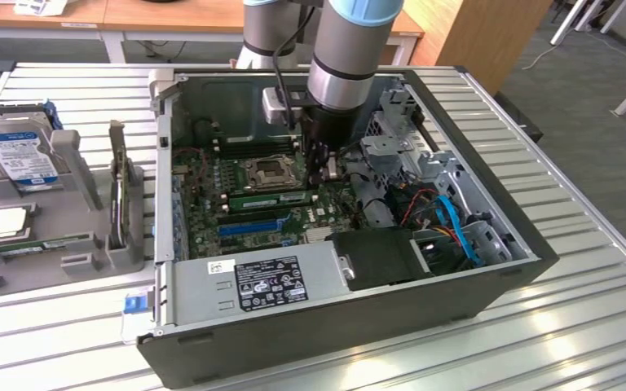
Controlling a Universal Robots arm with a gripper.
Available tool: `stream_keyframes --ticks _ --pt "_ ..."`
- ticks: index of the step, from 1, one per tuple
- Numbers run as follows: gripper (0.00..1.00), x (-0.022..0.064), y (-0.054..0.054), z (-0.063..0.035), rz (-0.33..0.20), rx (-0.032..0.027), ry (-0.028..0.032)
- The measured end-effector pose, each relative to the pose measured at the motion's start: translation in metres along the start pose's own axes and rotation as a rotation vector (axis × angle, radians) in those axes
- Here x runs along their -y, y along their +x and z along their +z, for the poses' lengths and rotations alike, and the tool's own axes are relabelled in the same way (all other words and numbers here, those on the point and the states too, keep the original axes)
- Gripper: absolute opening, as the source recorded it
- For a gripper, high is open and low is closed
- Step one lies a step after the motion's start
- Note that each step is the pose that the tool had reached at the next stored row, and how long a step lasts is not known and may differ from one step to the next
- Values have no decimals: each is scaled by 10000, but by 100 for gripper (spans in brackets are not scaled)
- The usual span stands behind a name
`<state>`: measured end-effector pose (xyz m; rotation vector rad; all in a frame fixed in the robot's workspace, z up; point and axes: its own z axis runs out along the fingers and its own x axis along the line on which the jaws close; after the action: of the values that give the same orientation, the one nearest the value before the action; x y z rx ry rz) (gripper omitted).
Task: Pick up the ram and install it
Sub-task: 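Press down the ram until it locks into place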
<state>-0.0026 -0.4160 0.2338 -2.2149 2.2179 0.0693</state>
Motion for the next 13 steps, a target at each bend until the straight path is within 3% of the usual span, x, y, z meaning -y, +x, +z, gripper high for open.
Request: stream_keyframes --ticks 13 --pt "10 0 2 44 1 -2 8"
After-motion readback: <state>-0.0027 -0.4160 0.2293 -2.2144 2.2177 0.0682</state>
